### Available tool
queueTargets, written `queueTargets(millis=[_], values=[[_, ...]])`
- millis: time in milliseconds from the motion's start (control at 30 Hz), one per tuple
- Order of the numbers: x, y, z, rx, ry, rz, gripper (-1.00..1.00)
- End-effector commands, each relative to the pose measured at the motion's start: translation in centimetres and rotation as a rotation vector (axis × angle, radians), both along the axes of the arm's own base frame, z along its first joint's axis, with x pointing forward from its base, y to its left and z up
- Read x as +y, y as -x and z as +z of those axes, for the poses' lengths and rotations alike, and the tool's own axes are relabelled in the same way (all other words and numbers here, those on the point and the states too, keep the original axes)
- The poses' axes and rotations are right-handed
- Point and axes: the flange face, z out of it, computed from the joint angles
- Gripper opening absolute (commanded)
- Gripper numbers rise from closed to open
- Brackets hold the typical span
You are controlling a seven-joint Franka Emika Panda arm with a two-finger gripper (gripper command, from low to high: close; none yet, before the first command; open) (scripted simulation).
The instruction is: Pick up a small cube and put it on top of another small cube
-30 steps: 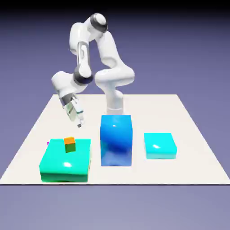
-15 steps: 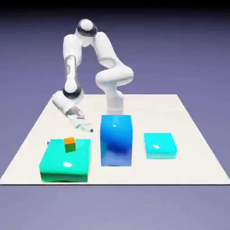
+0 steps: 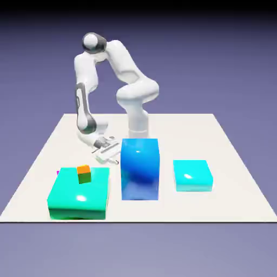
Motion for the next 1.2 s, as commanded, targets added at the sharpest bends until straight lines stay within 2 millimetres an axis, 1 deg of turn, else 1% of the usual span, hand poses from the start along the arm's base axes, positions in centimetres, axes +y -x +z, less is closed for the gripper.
queueTargets(millis=[0, 167, 200, 233, 433, 500, 567, 633, 667, 733, 833, 867, 900, 933, 967, 1100, 1133, 1167], values=[[0.6, -0.6, -0.6, -0.003, 0.001, -0.001, 0.0], [3.9, -2.9, -3.1, 0.0, 0.0, 0.0, 0.0], [3.9, -2.9, -3.1, 0.0, 0.0, 0.0, -1.0], [3.9, -2.9, -3.1, 0.0, 0.0, 0.0, -1.0], [-0.4, 0.2, 0.0, 0.002, 0.003, -0.012, -1.0], [-4.4, 1.9, -0.1, 0.027, 0.039, -0.141, -1.0], [-8.9, 1.8, 0.2, 0.043, 0.064, -0.288, -1.0], [-13.4, 2.1, 0.9, 0.052, 0.082, -0.44, -1.0], [-15.7, 2.4, 1.4, 0.053, 0.088, -0.517, -1.0], [-19.5, 2.1, 2.7, 0.044, 0.08, -0.651, -1.0], [-25.0, 2.2, 5.5, 0.015, 0.046, -0.853, -1.0], [-24.8, 0.4, 5.9, 0.004, 0.024, -0.846, -1.0], [-23.1, -2.0, 5.7, 0.001, 0.008, -0.786, -1.0], [-22.1, -3.2, 5.6, 0.0, 0.0, -0.751, -1.0], [-22.1, -3.2, 5.6, 0.0, 0.0, -0.751, -1.0], [-21.3, -7.7, 2.7, -0.001, 0.0, -0.751, -1.0], [-21.2, -8.0, 2.5, 0.0, 0.0, -0.751, -1.0], [-21.2, -8.0, 2.5, 0.0, 0.0, -0.751, 1.0]])
